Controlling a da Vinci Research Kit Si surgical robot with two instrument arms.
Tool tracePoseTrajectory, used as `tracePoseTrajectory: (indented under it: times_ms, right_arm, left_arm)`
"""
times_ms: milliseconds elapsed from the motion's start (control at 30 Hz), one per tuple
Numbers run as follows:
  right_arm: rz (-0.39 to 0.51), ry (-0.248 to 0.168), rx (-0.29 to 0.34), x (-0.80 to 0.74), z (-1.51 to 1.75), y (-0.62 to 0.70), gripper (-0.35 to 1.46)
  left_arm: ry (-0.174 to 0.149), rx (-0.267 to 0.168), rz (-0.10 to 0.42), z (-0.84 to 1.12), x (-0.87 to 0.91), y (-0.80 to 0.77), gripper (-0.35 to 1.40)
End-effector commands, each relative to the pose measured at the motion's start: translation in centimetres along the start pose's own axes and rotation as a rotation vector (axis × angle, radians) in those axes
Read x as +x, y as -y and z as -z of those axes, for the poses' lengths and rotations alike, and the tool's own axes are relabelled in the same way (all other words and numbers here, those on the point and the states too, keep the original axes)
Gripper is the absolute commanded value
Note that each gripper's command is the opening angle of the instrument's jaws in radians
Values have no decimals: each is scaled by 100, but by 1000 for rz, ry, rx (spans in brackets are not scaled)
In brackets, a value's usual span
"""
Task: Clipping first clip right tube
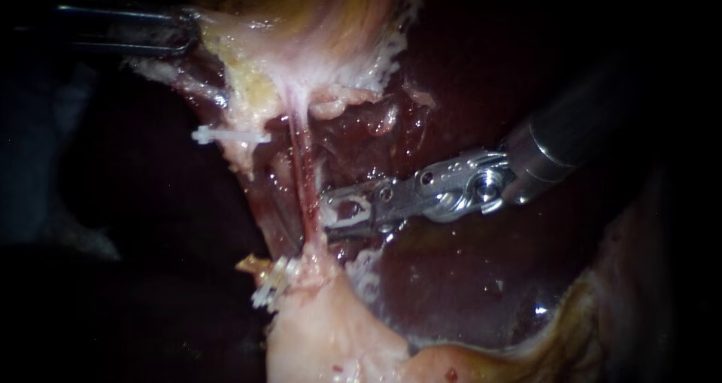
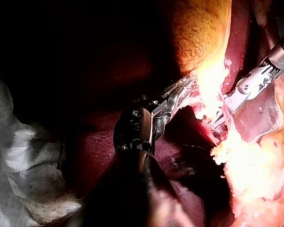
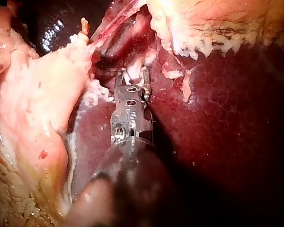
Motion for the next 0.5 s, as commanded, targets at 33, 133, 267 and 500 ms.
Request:
tracePoseTrajectory:
  times_ms: [33, 133, 267, 500]
  right_arm:
    - [0, 0, 0, 0, 0, 0, 16]
    - [0, 0, 0, 0, 0, 0, 17]
    - [-2, -26, 3, 1, -2, -1, 41]
    - [-11, -79, -8, 2, -10, 0, 49]
  left_arm:
    - [0, 0, -1, 0, 0, 0, -35]
    - [0, -1, -1, 0, 0, 0, -35]
    - [0, -1, -1, 0, 0, 0, -35]
    - [0, -1, 5, 0, 0, 0, -35]
